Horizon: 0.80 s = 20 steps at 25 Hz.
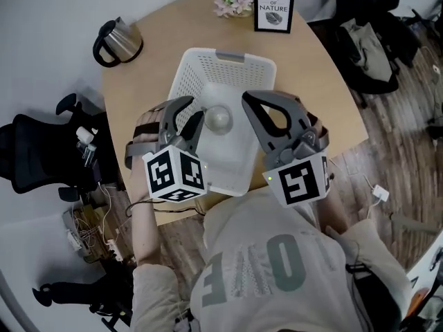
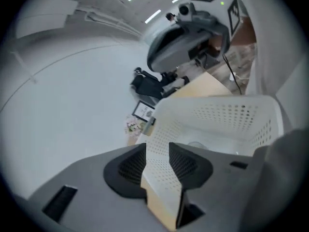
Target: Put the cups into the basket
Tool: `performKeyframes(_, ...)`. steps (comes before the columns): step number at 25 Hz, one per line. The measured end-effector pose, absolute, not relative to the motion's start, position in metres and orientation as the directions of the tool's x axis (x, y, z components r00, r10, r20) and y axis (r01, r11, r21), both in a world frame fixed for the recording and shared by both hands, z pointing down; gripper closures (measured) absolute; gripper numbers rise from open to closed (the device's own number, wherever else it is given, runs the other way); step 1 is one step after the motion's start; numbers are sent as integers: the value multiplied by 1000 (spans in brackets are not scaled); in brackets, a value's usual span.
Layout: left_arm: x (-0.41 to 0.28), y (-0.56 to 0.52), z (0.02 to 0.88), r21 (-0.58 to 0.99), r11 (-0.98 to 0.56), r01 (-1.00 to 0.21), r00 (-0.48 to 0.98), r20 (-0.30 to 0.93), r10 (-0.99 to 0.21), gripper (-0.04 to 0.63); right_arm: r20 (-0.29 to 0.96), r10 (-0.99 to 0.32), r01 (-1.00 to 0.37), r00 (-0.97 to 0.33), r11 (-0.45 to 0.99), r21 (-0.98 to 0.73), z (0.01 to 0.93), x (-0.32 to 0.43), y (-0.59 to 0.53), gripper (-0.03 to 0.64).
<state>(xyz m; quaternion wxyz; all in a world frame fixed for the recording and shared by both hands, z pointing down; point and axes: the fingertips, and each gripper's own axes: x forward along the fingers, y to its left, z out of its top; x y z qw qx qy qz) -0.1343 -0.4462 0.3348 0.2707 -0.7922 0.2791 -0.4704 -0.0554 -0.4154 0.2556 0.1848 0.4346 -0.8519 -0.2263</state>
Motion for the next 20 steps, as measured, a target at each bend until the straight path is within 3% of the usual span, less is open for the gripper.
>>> performKeyframes(1,-135,-446,317,-721,-648,-244,430,519,-739,459,112,-824,-650,-555,514,560,250,-59,-417,618)
performKeyframes(3,-135,-442,278,-774,-521,-360,469,333,-818,578,93,-824,-644,-559,503,577,240,-65,-418,618)
performKeyframes(6,-141,-430,228,-723,-388,-572,474,95,-875,584,71,-814,-651,-577,511,562,232,-74,-418,618)
performKeyframes(9,-168,-419,198,-421,-321,-848,390,-87,-917,585,41,-804,-684,-593,530,501,227,-84,-413,618)
performKeyframes(11,-181,-413,204,-117,-359,-926,372,-124,-920,585,5,-798,-720,-602,546,429,224,-91,-410,618)
performKeyframes(13,-183,-409,215,14,-414,-910,408,-144,-902,586,-5,-791,-730,-612,563,387,226,-96,-408,618)
performKeyframes(20,-181,-403,244,-91,-332,-939,339,-82,-937,584,47,-776,-704,-628,594,390,243,-106,-403,618)
